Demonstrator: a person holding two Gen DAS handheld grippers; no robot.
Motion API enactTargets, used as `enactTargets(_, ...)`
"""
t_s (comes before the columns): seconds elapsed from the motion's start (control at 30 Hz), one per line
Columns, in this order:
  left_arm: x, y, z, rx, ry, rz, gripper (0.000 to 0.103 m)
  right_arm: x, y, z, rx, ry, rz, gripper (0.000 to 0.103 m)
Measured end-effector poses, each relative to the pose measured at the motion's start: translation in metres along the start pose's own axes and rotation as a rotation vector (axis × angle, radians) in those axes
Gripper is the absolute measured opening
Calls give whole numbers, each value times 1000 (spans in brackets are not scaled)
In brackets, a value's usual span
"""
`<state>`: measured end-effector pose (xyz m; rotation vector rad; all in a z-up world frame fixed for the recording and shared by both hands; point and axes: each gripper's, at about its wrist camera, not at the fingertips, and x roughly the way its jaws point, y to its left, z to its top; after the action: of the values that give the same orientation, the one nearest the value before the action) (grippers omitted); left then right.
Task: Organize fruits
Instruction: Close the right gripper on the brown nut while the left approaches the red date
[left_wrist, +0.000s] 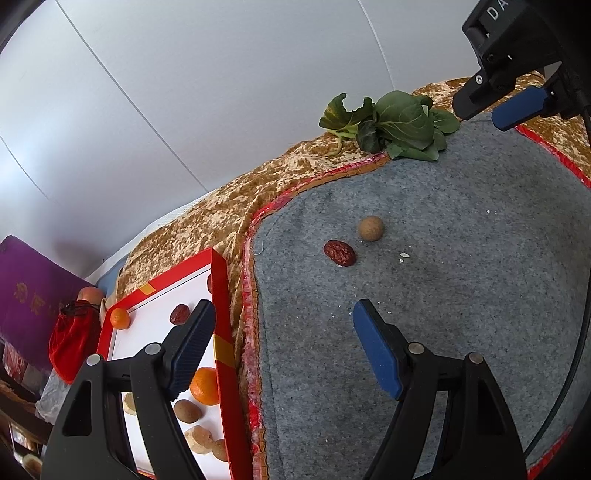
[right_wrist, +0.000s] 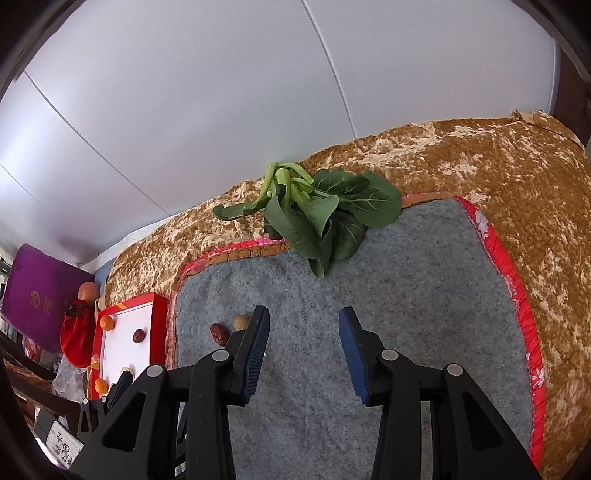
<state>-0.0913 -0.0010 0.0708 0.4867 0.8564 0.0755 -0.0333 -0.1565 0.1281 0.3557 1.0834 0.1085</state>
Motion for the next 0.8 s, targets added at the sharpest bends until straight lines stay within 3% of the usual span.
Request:
enactTargets(0.6,8,-1,2,15,7,-28,77,3,0,2,1,18,20,41)
enactTargets(0.8,19,29,1,-78,48,-60,77,8,-14,7,57,33,34,41)
